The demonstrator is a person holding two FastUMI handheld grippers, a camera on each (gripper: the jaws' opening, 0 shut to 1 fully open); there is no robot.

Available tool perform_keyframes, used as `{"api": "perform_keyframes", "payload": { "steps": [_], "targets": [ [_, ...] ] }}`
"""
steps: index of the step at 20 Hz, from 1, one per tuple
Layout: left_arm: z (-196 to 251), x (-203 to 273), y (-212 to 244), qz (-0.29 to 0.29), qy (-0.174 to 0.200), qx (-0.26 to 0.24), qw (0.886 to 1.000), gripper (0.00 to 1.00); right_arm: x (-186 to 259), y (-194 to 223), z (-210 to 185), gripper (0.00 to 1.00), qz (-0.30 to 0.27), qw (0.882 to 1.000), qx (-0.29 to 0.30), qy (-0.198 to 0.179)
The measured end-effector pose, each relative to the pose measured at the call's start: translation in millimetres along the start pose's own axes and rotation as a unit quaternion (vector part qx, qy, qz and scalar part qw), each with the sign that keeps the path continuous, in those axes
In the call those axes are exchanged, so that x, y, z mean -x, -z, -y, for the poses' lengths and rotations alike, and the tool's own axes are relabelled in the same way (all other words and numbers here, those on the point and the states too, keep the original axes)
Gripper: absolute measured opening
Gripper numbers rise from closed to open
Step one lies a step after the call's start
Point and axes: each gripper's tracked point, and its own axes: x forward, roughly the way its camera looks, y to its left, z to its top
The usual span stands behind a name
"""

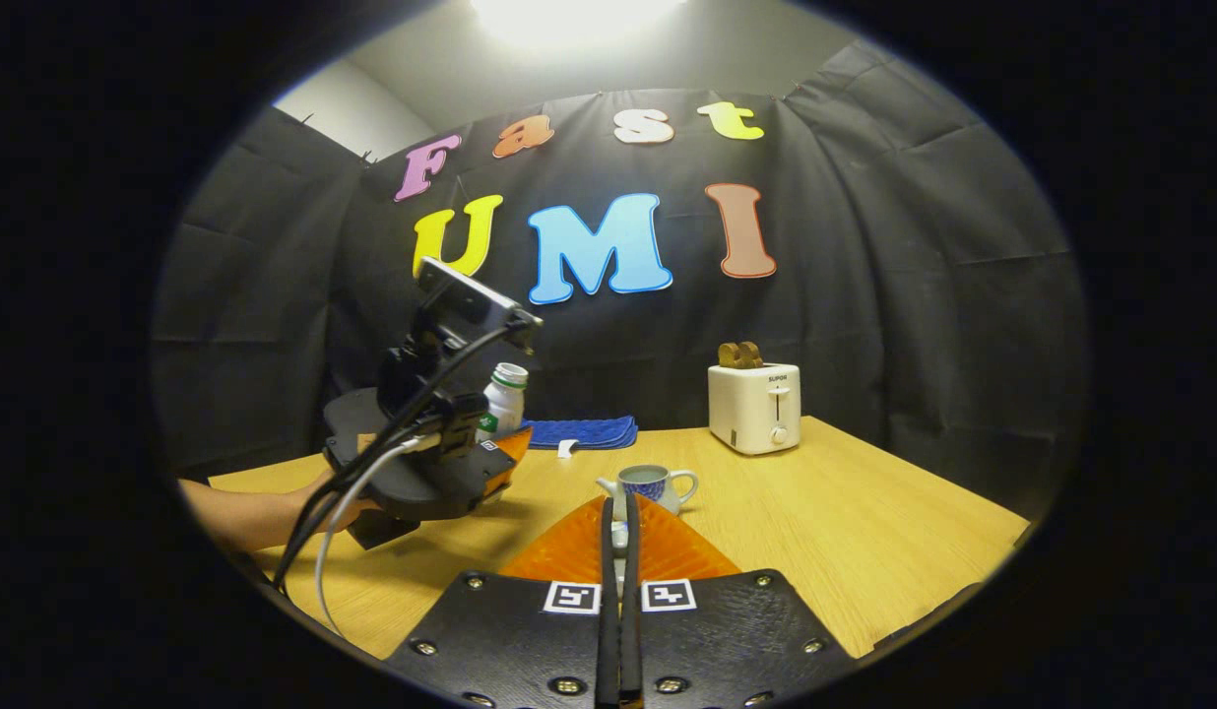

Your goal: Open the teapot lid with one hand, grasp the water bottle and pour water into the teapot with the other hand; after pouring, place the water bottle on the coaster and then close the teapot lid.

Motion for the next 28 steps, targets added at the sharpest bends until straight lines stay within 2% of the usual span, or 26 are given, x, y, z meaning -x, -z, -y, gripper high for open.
{"api": "perform_keyframes", "payload": {
  "steps": [1,2,3,4,6,7,8,11,12,14,16,22,23,24,26,28],
  "targets": [
    [5.8,-2.0,-1.1,-0.006,0.008,-0.027,1.0,0.83,3.4,-0.7,1.9,0.01,0.001,1.0,-0.001,0.0],
    [9.3,-5.0,-0.3,-0.011,0.013,-0.053,0.998,0.83,5.3,-1.0,3.8,0.01,0.004,1.0,0.004,0.003],
    [13.6,-7.6,-1.1,-0.014,0.018,-0.073,0.997,0.79,7.9,-1.1,7.1,0.01,0.007,1.0,0.01,0.009],
    [19.0,-9.6,-1.0,-0.018,0.023,-0.09,0.996,0.83,9.4,1.4,8.2,0.01,0.006,1.0,0.011,0.01],
    [29.3,-14.7,3.4,-0.029,0.032,-0.115,0.992,0.84,14.6,6.6,10.3,0.01,0.001,1.0,0.006,0.009],
    [33.9,-16.9,5.4,-0.037,0.036,-0.129,0.99,0.79,17.4,7.7,15.0,0.01,0.0,1.0,0.006,0.012],
    [38.8,-18.5,5.5,-0.04,0.041,-0.142,0.988,0.83,19.8,8.9,18.9,0.01,0.0,1.0,0.005,0.016],
    [55.4,-26.6,4.2,-0.044,0.059,-0.183,0.98,0.83,24.5,11.6,29.1,0.01,-0.001,1.0,-0.001,0.023],
    [57.2,-25.4,3.3,-0.045,0.064,-0.201,0.977,0.78,23.3,13.1,29.7,0.01,-0.003,1.0,0.003,0.022],
    [64.6,-29.7,1.7,-0.042,0.067,-0.223,0.972,0.78,23.3,17.2,30.9,0.01,-0.008,1.0,0.006,0.019],
    [69.7,-31.9,3.6,-0.05,0.071,-0.245,0.966,0.83,23.7,18.2,32.5,0.01,-0.01,1.0,0.009,0.02],
    [75.9,-30.5,6.1,-0.069,0.087,-0.296,0.949,0.84,22.6,17.9,35.7,0.01,-0.014,1.0,0.005,0.021],
    [75.4,-30.5,5.2,-0.071,0.088,-0.306,0.945,0.74,23.5,18.7,34.7,0.01,-0.014,1.0,0.005,0.02],
    [74.9,-30.3,5.2,-0.072,0.088,-0.314,0.943,0.74,23.6,18.9,34.3,0.01,-0.016,1.0,0.007,0.019],
    [75.7,-29.1,3.5,-0.073,0.091,-0.327,0.938,0.84,22.8,20.9,33.7,0.01,-0.018,1.0,0.008,0.017],
    [77.9,-27.9,2.0,-0.074,0.101,-0.342,0.931,0.84,23.3,19.7,35.2,0.01,-0.017,1.0,0.005,0.019]
  ]
}}
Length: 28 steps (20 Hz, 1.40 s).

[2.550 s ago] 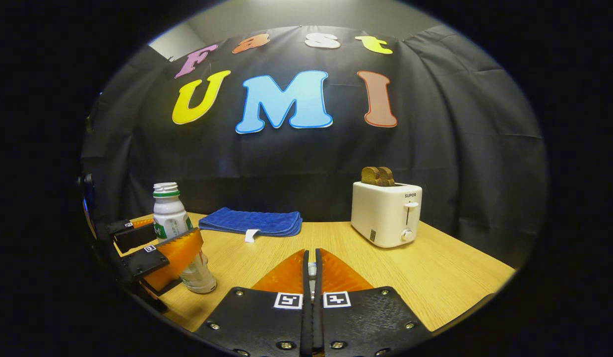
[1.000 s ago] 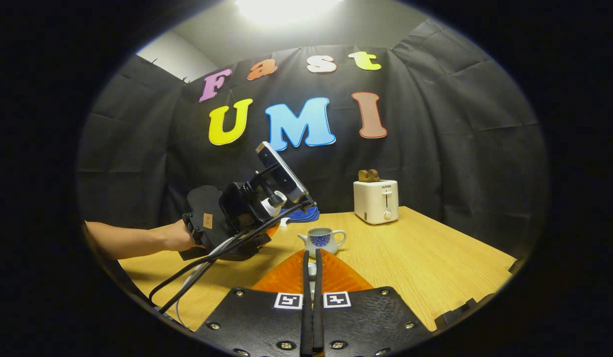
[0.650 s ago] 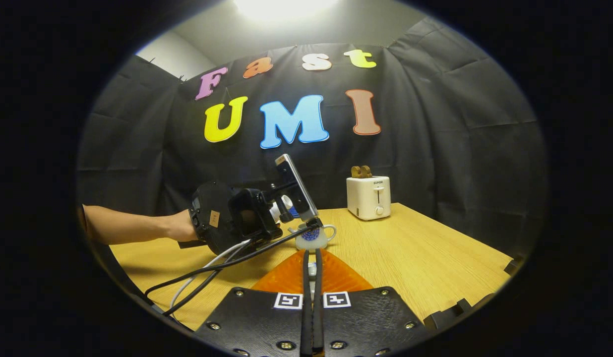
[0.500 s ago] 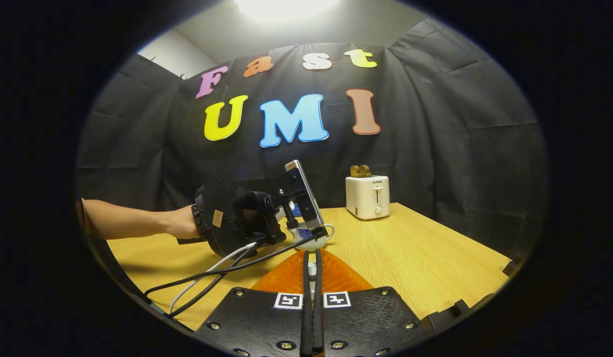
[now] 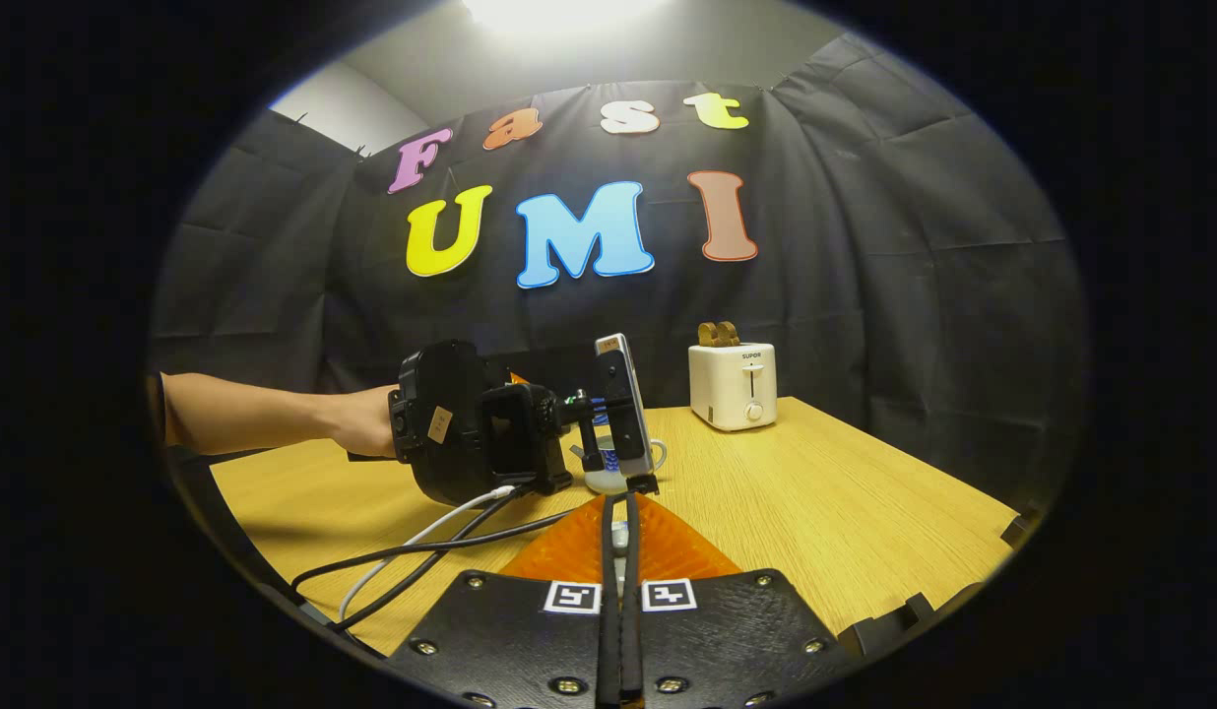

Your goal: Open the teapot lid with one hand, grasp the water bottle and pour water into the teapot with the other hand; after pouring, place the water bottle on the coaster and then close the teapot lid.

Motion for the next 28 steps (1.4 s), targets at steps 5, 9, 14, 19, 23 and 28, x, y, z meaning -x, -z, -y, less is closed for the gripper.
{"api": "perform_keyframes", "payload": {
  "steps": [5,9,14,19,23,28],
  "targets": [
    [3.9,-1.4,1.9,-0.013,0.006,-0.041,0.999,0.84,-0.8,0.2,2.2,0.01,0.001,1.0,-0.002,0.001],
    [4.6,-2.1,-0.2,-0.022,0.003,-0.068,0.997,0.84,-0.3,-0.2,1.6,0.01,0.0,1.0,-0.002,0.001],
    [0.5,-3.9,-2.8,-0.026,0.001,-0.101,0.995,0.84,-0.6,1.6,1.2,0.01,-0.003,1.0,0.0,-0.001],
    [-3.8,-3.9,-5.9,-0.029,0.004,-0.134,0.99,0.84,0.0,-0.8,3.3,0.01,0.0,1.0,-0.004,0.001],
    [-6.1,-4.6,-7.5,-0.031,0.006,-0.155,0.987,0.84,-0.4,-0.8,4.1,0.01,0.0,1.0,-0.004,0.002],
    [-9.4,-7.6,-8.6,-0.033,0.005,-0.185,0.982,0.84,0.2,-1.7,6.2,0.01,0.0,1.0,-0.006,0.002]
  ]
}}
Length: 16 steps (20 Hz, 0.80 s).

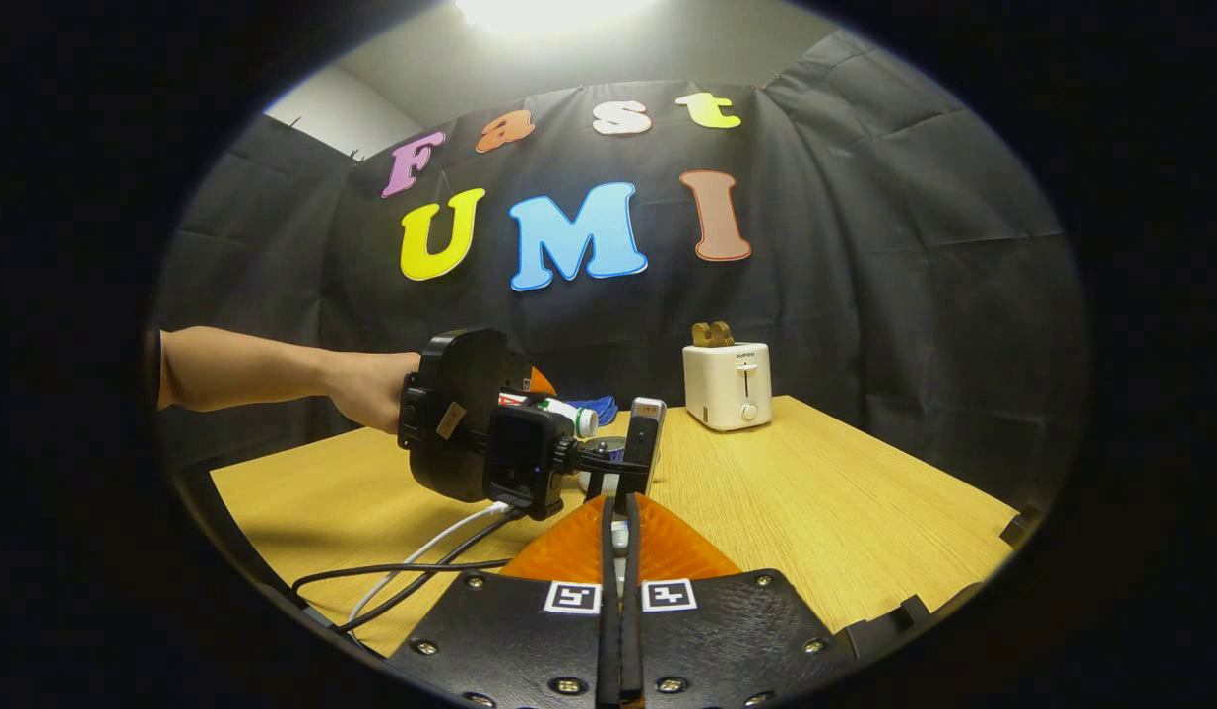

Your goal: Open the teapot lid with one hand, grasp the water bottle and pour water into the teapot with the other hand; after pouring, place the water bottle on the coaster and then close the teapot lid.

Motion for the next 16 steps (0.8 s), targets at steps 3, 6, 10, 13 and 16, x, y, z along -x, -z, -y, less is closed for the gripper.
{"api": "perform_keyframes", "payload": {
  "steps": [3,6,10,13,16],
  "targets": [
    [-2.8,-0.6,0.4,-0.002,-0.002,-0.015,1.0,0.84,-1.2,0.6,0.7,0.01,0.0,1.0,0.0,0.0],
    [-4.2,-0.7,-1.2,-0.002,-0.003,-0.026,1.0,0.84,-0.6,1.0,1.1,0.01,-0.001,1.0,0.0,0.0],
    [-7.6,-0.5,0.3,-0.003,-0.005,-0.036,0.999,0.84,-1.2,-0.6,2.3,0.01,0.0,1.0,0.0,0.001],
    [-9.4,0.1,1.2,-0.003,-0.007,-0.041,0.999,0.84,-0.1,-0.5,1.6,0.01,0.001,1.0,0.0,0.0],
    [-10.4,0.4,1.8,-0.006,-0.009,-0.052,0.999,0.84,1.2,-3.1,0.4,0.01,0.005,1.0,-0.001,-0.001]
  ]
}}
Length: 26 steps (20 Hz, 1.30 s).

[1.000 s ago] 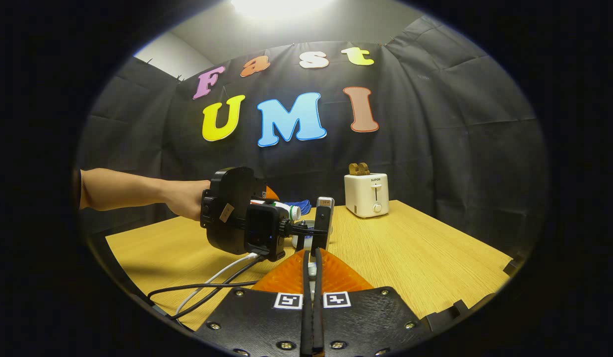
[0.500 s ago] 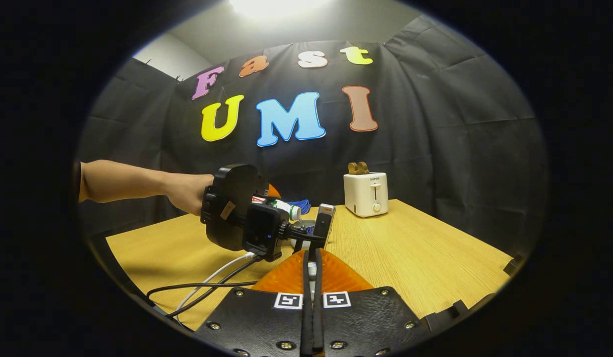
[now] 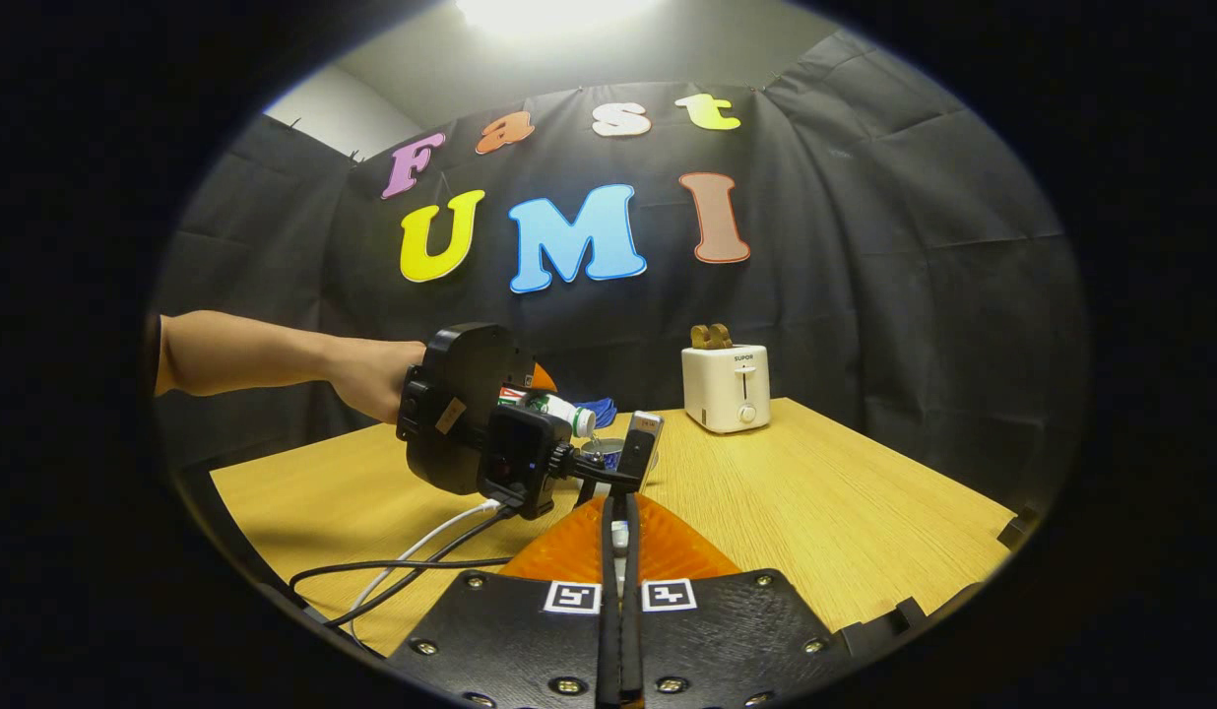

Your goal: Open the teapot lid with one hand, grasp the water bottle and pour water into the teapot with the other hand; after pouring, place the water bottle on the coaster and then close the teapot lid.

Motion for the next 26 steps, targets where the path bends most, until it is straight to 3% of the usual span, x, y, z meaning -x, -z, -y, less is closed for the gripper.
{"api": "perform_keyframes", "payload": {
  "steps": [8,9,11,12,14,15,17,18,19,21,22,23,24,26],
  "targets": [
    [-2.6,-1.2,-2.4,-0.004,-0.001,-0.027,1.0,0.84,-0.4,1.3,-1.1,0.01,-0.001,1.0,0.001,-0.003],
    [-2.7,-1.4,-2.5,-0.004,-0.002,-0.029,1.0,0.79,-1.0,1.8,-0.7,0.01,-0.002,1.0,0.001,-0.003],
    [-3.4,-1.5,-3.4,-0.004,-0.001,-0.033,0.999,0.79,-0.8,2.0,0.0,0.01,-0.003,1.0,0.001,-0.003],
    [-3.1,-1.7,-3.3,-0.004,-0.001,-0.035,0.999,0.84,-0.1,0.4,0.4,0.01,-0.002,1.0,0.001,-0.003],
    [-5.2,-2.4,-3.3,-0.005,-0.005,-0.043,0.999,0.79,0.2,-0.9,0.0,0.01,0.0,1.0,0.001,-0.003],
    [-7.9,-2.9,-3.1,-0.005,-0.008,-0.046,0.999,0.84,0.3,-0.3,0.6,0.01,0.0,1.0,0.001,-0.003],
    [-7.4,-3.0,-2.5,-0.005,-0.007,-0.053,0.999,0.84,0.0,-0.2,1.2,0.01,0.0,1.0,0.003,-0.002],
    [-7.1,-2.8,-2.1,-0.006,-0.006,-0.059,0.998,0.79,-0.5,-0.8,1.3,0.01,0.0,1.0,0.003,-0.002],
    [-9.4,-2.0,-3.2,-0.005,-0.009,-0.063,0.998,0.84,0.2,-0.1,0.8,0.01,-0.001,1.0,0.005,-0.002],
    [-12.4,-1.1,-4.1,-0.005,-0.014,-0.068,0.998,0.84,0.2,0.3,-0.1,0.01,-0.001,1.0,0.005,-0.004],
    [-13.8,-1.0,-4.8,-0.004,-0.016,-0.069,0.997,0.79,-0.1,-0.6,-0.3,0.01,-0.001,1.0,0.005,-0.005],
    [-14.2,-0.9,-4.6,-0.004,-0.015,-0.071,0.997,0.84,-0.1,-0.4,-0.6,0.01,0.0,1.0,0.006,-0.005],
    [-13.7,-0.9,-5.0,-0.005,-0.015,-0.074,0.997,0.79,0.0,-1.0,-0.4,0.01,0.0,1.0,0.007,-0.005],
    [-13.6,-0.5,-4.8,-0.007,-0.013,-0.083,0.996,0.84,0.4,-0.9,-1.0,0.01,0.0,1.0,0.008,-0.005]
  ]
}}
